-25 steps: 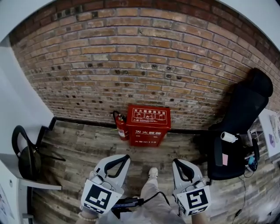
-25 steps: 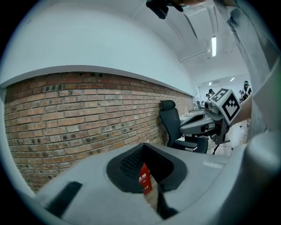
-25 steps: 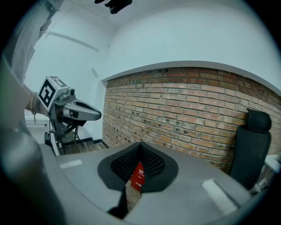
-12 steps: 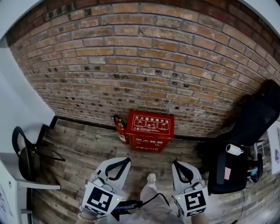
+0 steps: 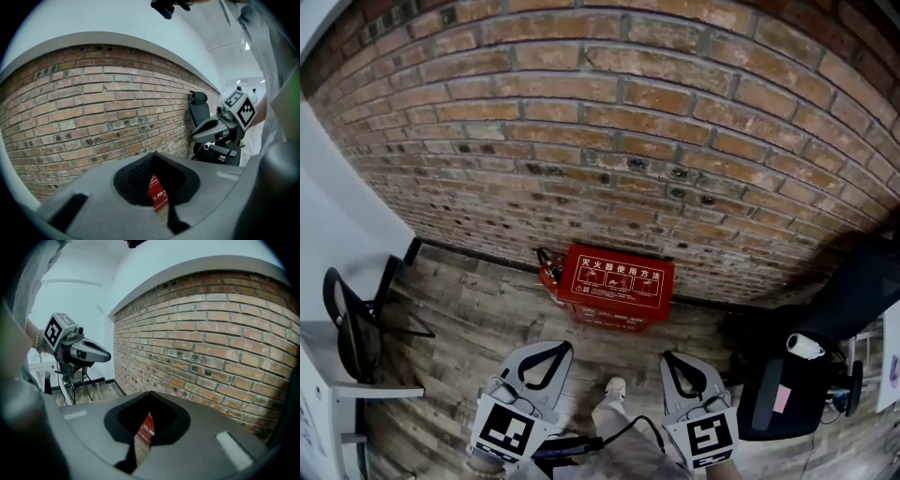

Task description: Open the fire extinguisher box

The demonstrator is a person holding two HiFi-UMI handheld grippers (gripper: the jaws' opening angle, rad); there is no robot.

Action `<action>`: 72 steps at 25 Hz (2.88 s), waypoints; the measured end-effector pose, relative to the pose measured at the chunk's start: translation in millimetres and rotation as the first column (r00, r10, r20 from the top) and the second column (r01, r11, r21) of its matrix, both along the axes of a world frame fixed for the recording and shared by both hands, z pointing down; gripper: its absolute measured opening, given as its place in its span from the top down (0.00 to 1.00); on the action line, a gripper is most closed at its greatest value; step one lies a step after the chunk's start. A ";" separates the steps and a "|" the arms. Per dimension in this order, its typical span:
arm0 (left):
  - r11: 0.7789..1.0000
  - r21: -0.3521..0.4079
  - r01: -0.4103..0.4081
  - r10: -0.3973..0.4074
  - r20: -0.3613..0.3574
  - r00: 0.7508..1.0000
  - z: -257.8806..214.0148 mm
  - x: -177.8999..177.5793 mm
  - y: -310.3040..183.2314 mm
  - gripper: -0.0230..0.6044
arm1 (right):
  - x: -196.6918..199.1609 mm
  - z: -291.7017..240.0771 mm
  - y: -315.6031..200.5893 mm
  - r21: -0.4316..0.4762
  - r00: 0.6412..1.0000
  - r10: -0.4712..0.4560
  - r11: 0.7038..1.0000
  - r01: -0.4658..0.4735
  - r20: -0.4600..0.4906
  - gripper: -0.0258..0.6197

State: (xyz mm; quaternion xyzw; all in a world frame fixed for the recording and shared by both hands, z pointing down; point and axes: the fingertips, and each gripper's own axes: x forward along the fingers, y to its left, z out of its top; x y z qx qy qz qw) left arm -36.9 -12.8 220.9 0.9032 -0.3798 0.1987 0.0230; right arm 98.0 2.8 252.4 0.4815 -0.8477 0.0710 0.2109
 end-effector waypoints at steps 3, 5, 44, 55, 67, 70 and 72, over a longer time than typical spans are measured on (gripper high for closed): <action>1.000 -0.005 0.015 -0.014 0.008 1.000 3.1 6.4 -18.7 0.97 | 6.4 6.5 -21.2 -0.011 1.000 -0.023 1.000 0.023 0.004 0.96; 1.000 -0.003 0.014 -0.014 0.023 1.000 5.1 9.9 -28.6 0.97 | 9.2 10.1 -30.6 -0.019 0.999 -0.038 0.999 0.038 0.009 0.96; 0.959 -0.282 -0.040 0.055 0.046 0.997 262.0 14.9 -92.6 0.97 | -32.5 240.4 -106.0 -0.429 0.930 0.166 0.903 -0.010 0.329 0.91; 0.931 -0.365 0.018 0.009 0.073 0.997 378.3 14.9 -103.2 0.97 | -37.4 319.3 -105.5 -0.527 0.818 0.303 0.850 0.000 0.489 0.75; 0.910 -0.401 0.110 -0.082 0.086 0.993 452.0 22.2 -114.1 0.97 | -36.1 374.7 -126.4 -0.564 0.737 0.372 0.826 0.015 0.564 0.68; 0.913 -0.394 0.105 -0.078 0.084 0.993 459.4 26.5 -118.9 0.97 | -35.9 378.5 -132.7 -0.567 0.705 0.398 0.824 0.007 0.587 0.67; 0.915 -0.390 0.105 -0.081 0.078 0.994 462.6 29.5 -121.6 0.97 | -34.4 378.8 -136.1 -0.565 0.688 0.406 0.825 0.006 0.602 0.67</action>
